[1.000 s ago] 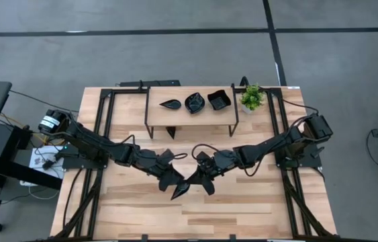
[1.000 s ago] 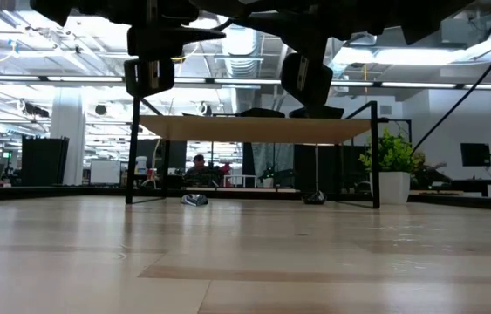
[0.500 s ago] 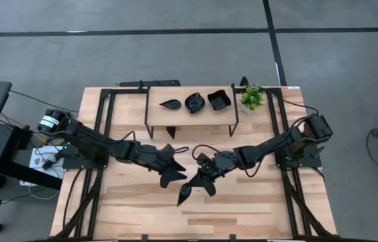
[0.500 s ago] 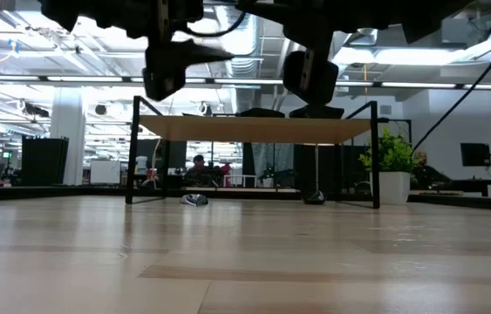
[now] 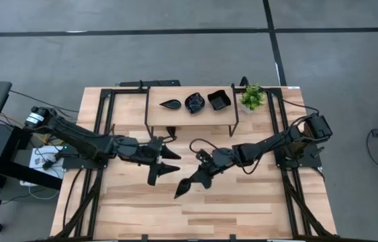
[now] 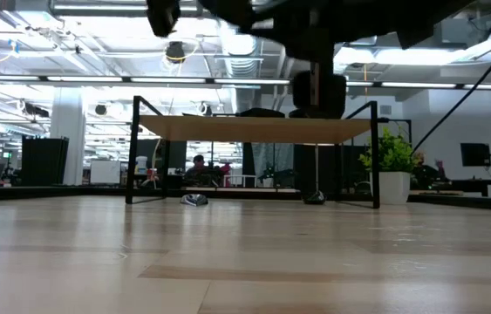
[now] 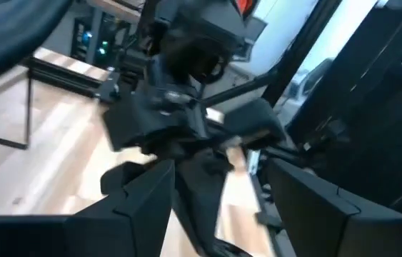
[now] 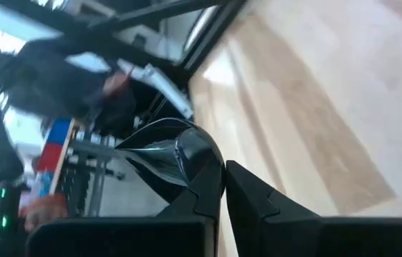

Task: Pick & Place Mini shaped plates
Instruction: Stack the black drop shaped plate on the black drop shaped plate on the shelf

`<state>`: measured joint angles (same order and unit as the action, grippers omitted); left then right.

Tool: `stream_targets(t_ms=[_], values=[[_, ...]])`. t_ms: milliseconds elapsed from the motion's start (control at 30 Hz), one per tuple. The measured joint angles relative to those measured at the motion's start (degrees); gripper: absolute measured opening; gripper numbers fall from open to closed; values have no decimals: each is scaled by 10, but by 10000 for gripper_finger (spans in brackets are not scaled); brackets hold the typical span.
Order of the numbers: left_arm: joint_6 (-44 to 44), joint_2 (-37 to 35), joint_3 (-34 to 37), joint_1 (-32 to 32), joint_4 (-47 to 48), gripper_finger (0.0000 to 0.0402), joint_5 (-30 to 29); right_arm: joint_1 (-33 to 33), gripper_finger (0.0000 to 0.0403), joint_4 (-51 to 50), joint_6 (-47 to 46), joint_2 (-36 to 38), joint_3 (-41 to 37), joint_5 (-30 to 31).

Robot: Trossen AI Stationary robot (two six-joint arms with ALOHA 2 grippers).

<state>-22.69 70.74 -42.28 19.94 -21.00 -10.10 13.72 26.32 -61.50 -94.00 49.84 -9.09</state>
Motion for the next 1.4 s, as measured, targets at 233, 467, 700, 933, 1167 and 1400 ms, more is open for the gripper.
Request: stream_targets(t_ms=[233, 467, 700, 933, 1167, 1400], values=[[41, -10, 0, 64, 99, 230, -119, -28, 15, -26, -88, 0, 0, 48], [81, -10, 0, 138, 164, 229, -251, -47, 14, -30, -106, 0, 0, 60], [191, -10, 0, 191, 170, 229, -364, -53, 13, -54, -106, 0, 0, 60], [257, -7, 0, 198, 193, 229, -366, -53, 15, -53, -127, 0, 0, 60], [257, 28, 0, 198, 193, 229, -312, -53, 14, -40, -136, 0, 0, 60], [255, 86, 0, 198, 192, 230, -292, -51, 17, -38, -136, 0, 0, 59]])
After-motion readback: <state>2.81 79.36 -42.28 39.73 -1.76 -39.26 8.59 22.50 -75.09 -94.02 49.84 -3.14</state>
